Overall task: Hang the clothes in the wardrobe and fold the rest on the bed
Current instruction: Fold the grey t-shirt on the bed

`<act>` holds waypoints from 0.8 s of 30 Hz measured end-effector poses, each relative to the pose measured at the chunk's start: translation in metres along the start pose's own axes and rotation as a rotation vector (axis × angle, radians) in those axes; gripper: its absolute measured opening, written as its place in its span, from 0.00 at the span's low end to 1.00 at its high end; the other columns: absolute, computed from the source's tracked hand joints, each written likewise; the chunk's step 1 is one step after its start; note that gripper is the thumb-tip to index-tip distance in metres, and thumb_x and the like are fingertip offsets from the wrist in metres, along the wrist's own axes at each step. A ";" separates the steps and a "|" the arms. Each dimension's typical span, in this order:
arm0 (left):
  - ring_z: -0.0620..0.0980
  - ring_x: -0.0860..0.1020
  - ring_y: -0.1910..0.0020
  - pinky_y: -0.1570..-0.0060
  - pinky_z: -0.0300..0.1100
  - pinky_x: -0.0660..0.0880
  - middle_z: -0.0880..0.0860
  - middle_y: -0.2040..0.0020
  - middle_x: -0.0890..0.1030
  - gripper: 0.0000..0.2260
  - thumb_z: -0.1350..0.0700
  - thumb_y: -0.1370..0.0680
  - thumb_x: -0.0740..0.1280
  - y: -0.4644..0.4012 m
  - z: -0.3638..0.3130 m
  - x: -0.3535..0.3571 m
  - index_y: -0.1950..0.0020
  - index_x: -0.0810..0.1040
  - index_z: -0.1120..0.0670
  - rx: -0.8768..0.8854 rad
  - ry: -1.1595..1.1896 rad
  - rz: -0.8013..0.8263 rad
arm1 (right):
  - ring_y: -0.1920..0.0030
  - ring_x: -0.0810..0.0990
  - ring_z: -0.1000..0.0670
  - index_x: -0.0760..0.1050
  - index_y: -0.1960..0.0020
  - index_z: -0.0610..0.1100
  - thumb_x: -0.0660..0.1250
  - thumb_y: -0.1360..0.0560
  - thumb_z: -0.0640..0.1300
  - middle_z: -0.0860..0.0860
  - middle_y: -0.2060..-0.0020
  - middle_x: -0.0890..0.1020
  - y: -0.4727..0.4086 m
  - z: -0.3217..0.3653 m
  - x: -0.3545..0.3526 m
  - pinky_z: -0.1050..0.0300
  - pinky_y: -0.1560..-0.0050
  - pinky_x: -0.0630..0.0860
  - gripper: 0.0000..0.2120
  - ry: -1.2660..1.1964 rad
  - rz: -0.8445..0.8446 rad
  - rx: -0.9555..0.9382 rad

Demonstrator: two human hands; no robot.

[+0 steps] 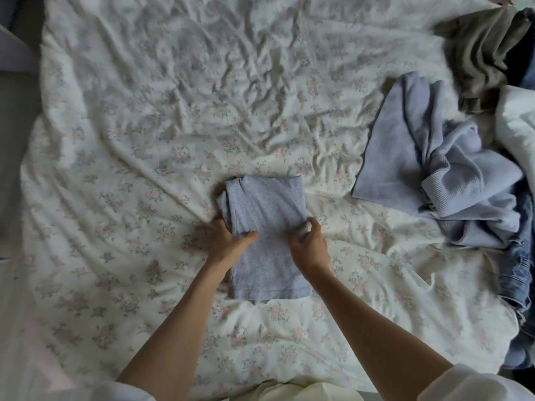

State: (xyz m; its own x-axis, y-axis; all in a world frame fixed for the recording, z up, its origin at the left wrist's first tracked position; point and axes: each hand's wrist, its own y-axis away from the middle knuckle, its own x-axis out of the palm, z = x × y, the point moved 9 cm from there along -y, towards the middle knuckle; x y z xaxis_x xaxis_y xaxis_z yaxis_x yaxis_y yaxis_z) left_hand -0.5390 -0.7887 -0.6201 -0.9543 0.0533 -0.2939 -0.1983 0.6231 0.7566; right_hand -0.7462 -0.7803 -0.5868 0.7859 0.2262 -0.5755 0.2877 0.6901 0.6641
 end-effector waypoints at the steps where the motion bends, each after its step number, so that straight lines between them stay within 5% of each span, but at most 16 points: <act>1: 0.38 0.74 0.59 0.67 0.33 0.69 0.42 0.54 0.73 0.25 0.53 0.31 0.76 0.000 0.002 0.001 0.41 0.65 0.52 -0.019 0.014 0.017 | 0.40 0.73 0.41 0.55 0.27 0.48 0.59 0.22 0.50 0.45 0.37 0.74 0.000 0.000 0.002 0.39 0.38 0.69 0.26 0.008 0.029 -0.006; 3: 0.42 0.77 0.56 0.65 0.37 0.72 0.45 0.52 0.76 0.25 0.54 0.31 0.76 0.001 0.006 0.001 0.41 0.65 0.51 -0.052 0.093 0.033 | 0.45 0.78 0.43 0.53 0.26 0.48 0.60 0.22 0.48 0.46 0.41 0.77 -0.001 0.001 -0.001 0.42 0.42 0.73 0.28 -0.055 0.040 -0.027; 5: 0.49 0.79 0.52 0.61 0.42 0.75 0.49 0.48 0.77 0.27 0.57 0.30 0.75 0.002 0.009 -0.001 0.38 0.64 0.51 -0.051 0.221 0.030 | 0.59 0.77 0.50 0.52 0.24 0.48 0.61 0.23 0.41 0.49 0.56 0.77 0.000 0.002 -0.006 0.57 0.57 0.76 0.31 -0.207 0.041 -0.066; 8: 0.50 0.78 0.47 0.50 0.49 0.77 0.50 0.43 0.76 0.32 0.56 0.29 0.74 0.009 0.009 -0.008 0.31 0.60 0.46 -0.003 0.314 0.039 | 0.67 0.68 0.54 0.49 0.24 0.55 0.60 0.23 0.34 0.50 0.67 0.68 0.004 0.008 -0.022 0.68 0.67 0.69 0.35 -0.339 0.054 -0.180; 9: 0.49 0.77 0.45 0.47 0.50 0.76 0.49 0.40 0.75 0.34 0.54 0.28 0.74 0.012 0.008 -0.010 0.28 0.58 0.44 0.013 0.309 0.060 | 0.64 0.70 0.54 0.49 0.25 0.58 0.60 0.23 0.34 0.50 0.65 0.70 0.006 0.012 -0.027 0.69 0.62 0.69 0.36 -0.361 0.083 -0.211; 11: 0.45 0.75 0.42 0.45 0.47 0.74 0.46 0.36 0.71 0.37 0.53 0.27 0.73 0.021 0.002 -0.012 0.26 0.54 0.39 0.050 0.298 0.128 | 0.43 0.73 0.54 0.55 0.25 0.56 0.60 0.23 0.33 0.50 0.44 0.77 0.012 0.021 -0.033 0.66 0.42 0.67 0.33 -0.373 0.172 -0.253; 13: 0.42 0.73 0.41 0.46 0.44 0.73 0.43 0.34 0.67 0.40 0.56 0.27 0.72 0.030 -0.005 -0.009 0.27 0.50 0.33 0.084 0.309 0.213 | 0.31 0.65 0.53 0.63 0.27 0.50 0.61 0.23 0.32 0.51 0.31 0.69 0.018 0.025 -0.037 0.58 0.31 0.61 0.27 -0.367 0.248 -0.271; 17: 0.38 0.71 0.36 0.41 0.43 0.73 0.38 0.30 0.65 0.38 0.61 0.26 0.70 0.051 -0.035 -0.007 0.31 0.56 0.27 0.173 0.312 0.347 | 0.36 0.71 0.55 0.73 0.34 0.43 0.61 0.24 0.30 0.54 0.39 0.75 0.025 0.031 -0.054 0.68 0.37 0.67 0.20 -0.359 0.251 -0.270; 21: 0.46 0.64 0.28 0.29 0.51 0.64 0.46 0.27 0.66 0.29 0.67 0.26 0.68 0.073 -0.078 -0.015 0.38 0.73 0.33 0.308 0.130 0.360 | 0.49 0.76 0.60 0.74 0.35 0.41 0.62 0.25 0.29 0.51 0.45 0.78 0.035 0.049 -0.076 0.76 0.49 0.71 0.20 -0.257 0.205 -0.344; 24: 0.42 0.63 0.29 0.38 0.29 0.66 0.46 0.28 0.66 0.27 0.68 0.27 0.69 0.089 -0.110 -0.026 0.34 0.72 0.43 0.420 -0.035 0.246 | 0.42 0.77 0.50 0.71 0.33 0.43 0.64 0.24 0.33 0.48 0.43 0.78 0.048 0.069 -0.089 0.64 0.42 0.71 0.21 -0.109 0.172 -0.440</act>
State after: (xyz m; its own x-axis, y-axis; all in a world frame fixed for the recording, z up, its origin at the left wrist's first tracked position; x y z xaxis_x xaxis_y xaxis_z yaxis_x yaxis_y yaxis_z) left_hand -0.5569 -0.8202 -0.4807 -0.9522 0.2601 -0.1604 0.1466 0.8494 0.5070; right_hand -0.7642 -0.8149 -0.4706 0.8612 0.3057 -0.4062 -0.0921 0.8796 0.4668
